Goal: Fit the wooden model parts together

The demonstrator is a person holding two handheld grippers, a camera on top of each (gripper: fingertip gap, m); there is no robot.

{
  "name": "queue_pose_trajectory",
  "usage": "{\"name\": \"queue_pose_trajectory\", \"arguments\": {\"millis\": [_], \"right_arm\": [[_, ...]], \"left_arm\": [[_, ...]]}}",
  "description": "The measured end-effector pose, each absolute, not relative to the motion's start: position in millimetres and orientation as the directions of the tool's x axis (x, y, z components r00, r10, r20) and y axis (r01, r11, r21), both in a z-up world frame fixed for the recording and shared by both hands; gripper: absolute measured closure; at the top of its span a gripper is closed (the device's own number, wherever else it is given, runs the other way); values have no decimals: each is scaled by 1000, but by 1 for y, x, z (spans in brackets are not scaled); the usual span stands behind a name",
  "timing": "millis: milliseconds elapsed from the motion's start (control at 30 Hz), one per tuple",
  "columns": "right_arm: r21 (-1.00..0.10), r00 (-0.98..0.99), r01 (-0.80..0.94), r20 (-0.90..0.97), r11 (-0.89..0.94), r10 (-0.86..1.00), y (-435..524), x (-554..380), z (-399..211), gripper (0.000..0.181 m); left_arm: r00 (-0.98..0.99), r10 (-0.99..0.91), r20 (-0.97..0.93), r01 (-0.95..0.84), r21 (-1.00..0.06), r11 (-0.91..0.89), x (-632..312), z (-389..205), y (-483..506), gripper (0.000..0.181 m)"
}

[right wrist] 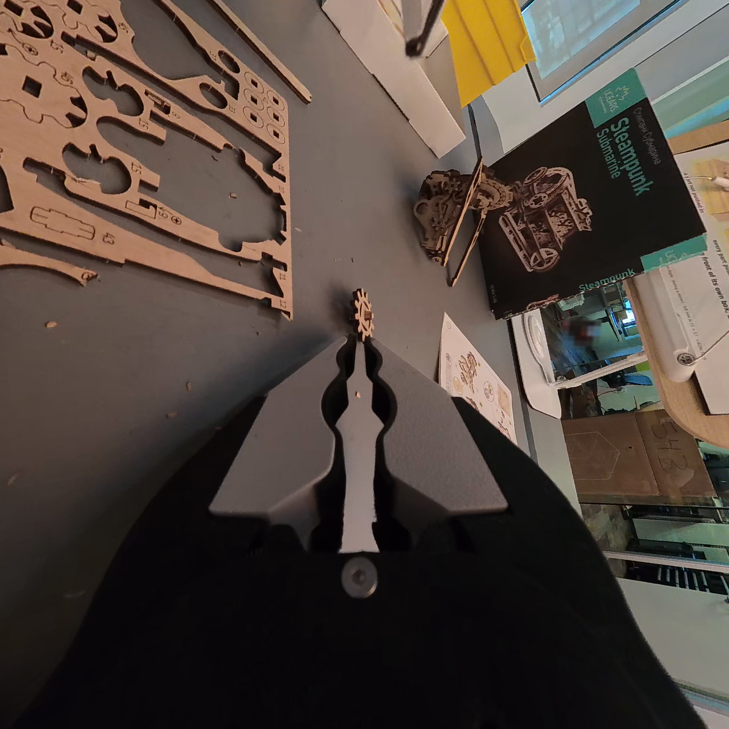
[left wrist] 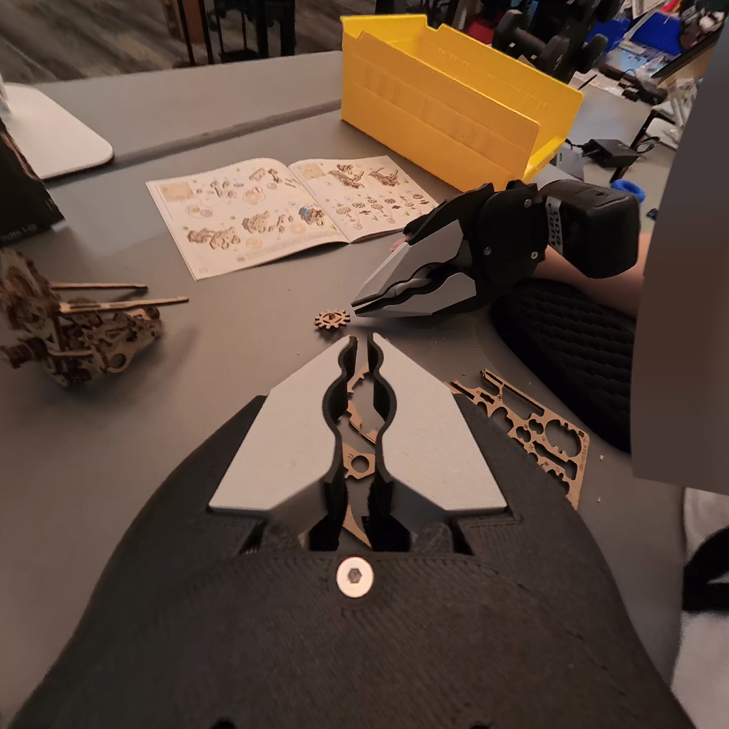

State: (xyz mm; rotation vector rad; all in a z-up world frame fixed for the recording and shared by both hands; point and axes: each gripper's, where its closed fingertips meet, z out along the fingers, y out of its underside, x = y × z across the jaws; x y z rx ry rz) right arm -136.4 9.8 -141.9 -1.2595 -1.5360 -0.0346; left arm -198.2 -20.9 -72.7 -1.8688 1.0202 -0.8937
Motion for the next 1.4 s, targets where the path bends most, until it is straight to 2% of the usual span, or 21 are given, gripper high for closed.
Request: {"name": "queue_pose_trajectory", "arguments": {"millis": [133,233,267,333,367,433,500,633,733,867,933,1067,1267,1367,1400], "right_arm": [[-576,225,707,733,410,642,19,-130,-130,175],[-644,319,690,680,330,660,17,-120,-104,175],[-687,344,680,607,255,716,8,-120,-100,172],[-756,388,652,400,60,830,-21,-122,-97,149],[-778,392,627,289,-24,874,-41,-125,-96,143],[-818,362,566,130,-107,923,-81,-133,-93,140],[-815,317,570,94,-110,944,-109,-136,-97,140],[-702,294,704,149,-108,944,-115,-132,-131,139],[-668,305,721,65,-186,950,-110,-138,-149,145],[-656,310,705,-59,-271,949,-109,-143,-155,148],[-655,298,701,-91,-282,950,-111,-145,-155,155],[-665,298,681,-132,-308,945,-111,-149,-155,181],[-679,286,687,-73,-258,955,-112,-149,-154,181],[-687,365,651,-87,-322,927,-103,-148,-150,181],[-701,385,630,-89,-333,918,-100,-151,-146,168]], "left_arm": [[453,-887,86,-336,-906,-259,-206,-60,-17,176],[504,-863,-23,-398,-894,-208,-221,-60,-5,176],[531,-847,-29,-410,-883,-227,-228,-61,-4,174],[559,-829,6,-392,-879,-270,-242,-56,-12,171],[555,-831,34,-370,-885,-284,-248,-53,-22,171],[543,-834,97,-332,-888,-319,-262,-54,-43,169],[528,-834,161,-317,-874,-369,-275,-63,-65,167],[518,-811,272,-263,-851,-454,-292,-81,-92,166],[497,-794,350,-203,-843,-498,-294,-85,-101,167],[482,-797,363,-177,-851,-494,-296,-83,-105,169],[481,-802,353,-177,-857,-483,-297,-82,-105,170],[473,-804,361,-176,-855,-488,-296,-83,-102,172],[480,-794,373,-204,-833,-515,-293,-94,-93,171],[485,-790,375,-211,-827,-522,-293,-96,-89,171],[492,-790,367,-212,-829,-517,-294,-96,-88,171]]}}
